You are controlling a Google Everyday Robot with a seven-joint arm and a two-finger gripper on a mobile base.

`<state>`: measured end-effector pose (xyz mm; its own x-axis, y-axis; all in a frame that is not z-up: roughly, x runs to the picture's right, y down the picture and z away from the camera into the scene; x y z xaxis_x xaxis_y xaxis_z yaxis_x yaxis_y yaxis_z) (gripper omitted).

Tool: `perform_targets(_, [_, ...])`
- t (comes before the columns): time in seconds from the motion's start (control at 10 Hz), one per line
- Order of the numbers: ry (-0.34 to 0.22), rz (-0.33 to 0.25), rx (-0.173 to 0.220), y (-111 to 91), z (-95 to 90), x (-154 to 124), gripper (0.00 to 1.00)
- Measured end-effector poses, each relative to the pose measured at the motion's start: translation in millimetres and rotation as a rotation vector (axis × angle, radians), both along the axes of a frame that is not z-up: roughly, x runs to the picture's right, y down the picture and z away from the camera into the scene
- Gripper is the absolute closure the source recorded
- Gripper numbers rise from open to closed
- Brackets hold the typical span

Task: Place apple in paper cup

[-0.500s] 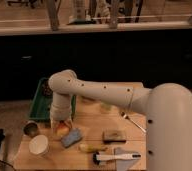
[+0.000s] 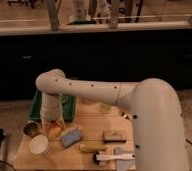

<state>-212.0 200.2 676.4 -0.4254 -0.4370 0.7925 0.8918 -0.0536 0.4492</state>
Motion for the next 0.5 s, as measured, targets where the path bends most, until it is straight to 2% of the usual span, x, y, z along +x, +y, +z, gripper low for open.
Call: perform_targets(0.5, [-0.049, -0.068, 0.023, 5, -9.4, -30, 1.00])
